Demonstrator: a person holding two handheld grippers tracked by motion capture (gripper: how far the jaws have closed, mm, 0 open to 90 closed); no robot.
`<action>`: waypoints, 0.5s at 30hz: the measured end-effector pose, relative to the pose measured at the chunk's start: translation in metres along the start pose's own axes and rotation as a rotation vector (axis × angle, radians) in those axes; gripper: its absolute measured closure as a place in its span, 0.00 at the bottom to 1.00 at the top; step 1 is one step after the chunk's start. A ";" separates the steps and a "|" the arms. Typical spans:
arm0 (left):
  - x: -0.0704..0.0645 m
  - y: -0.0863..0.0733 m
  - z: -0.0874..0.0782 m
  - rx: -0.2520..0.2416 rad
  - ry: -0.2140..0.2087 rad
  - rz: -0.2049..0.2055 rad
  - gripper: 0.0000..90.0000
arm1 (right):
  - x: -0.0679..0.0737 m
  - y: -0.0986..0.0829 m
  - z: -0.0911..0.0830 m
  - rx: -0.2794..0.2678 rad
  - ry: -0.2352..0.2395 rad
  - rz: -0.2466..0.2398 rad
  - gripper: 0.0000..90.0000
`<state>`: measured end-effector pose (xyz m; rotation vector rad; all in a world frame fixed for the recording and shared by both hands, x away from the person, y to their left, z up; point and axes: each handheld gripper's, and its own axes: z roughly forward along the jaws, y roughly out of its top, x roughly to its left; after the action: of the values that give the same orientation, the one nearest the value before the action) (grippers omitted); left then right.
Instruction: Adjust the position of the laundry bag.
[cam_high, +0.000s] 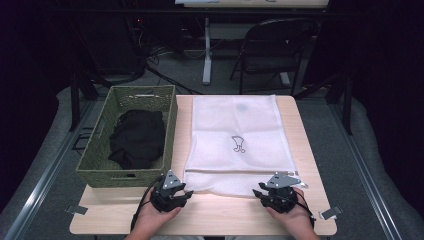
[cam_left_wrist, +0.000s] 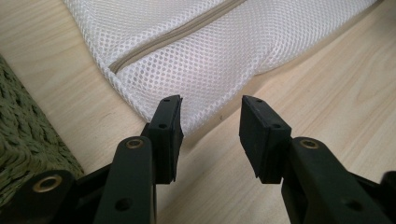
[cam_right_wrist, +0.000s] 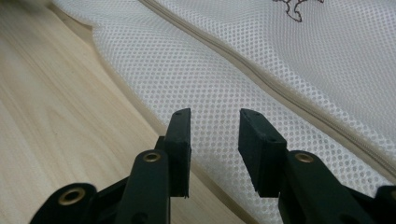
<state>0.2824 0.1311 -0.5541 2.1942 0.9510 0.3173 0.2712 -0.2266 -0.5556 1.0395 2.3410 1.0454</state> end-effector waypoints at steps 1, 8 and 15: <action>0.000 0.000 0.000 0.000 0.000 -0.005 0.66 | -0.001 0.000 0.000 0.005 -0.005 0.002 0.72; 0.002 0.001 0.001 0.000 -0.009 -0.006 0.66 | -0.004 -0.001 0.004 0.019 -0.001 0.006 0.73; -0.001 0.002 0.002 -0.002 -0.012 0.003 0.66 | -0.002 -0.002 0.008 0.041 0.005 -0.005 0.72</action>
<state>0.2838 0.1282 -0.5537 2.1937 0.9406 0.3057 0.2764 -0.2250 -0.5619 1.0468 2.3770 1.0038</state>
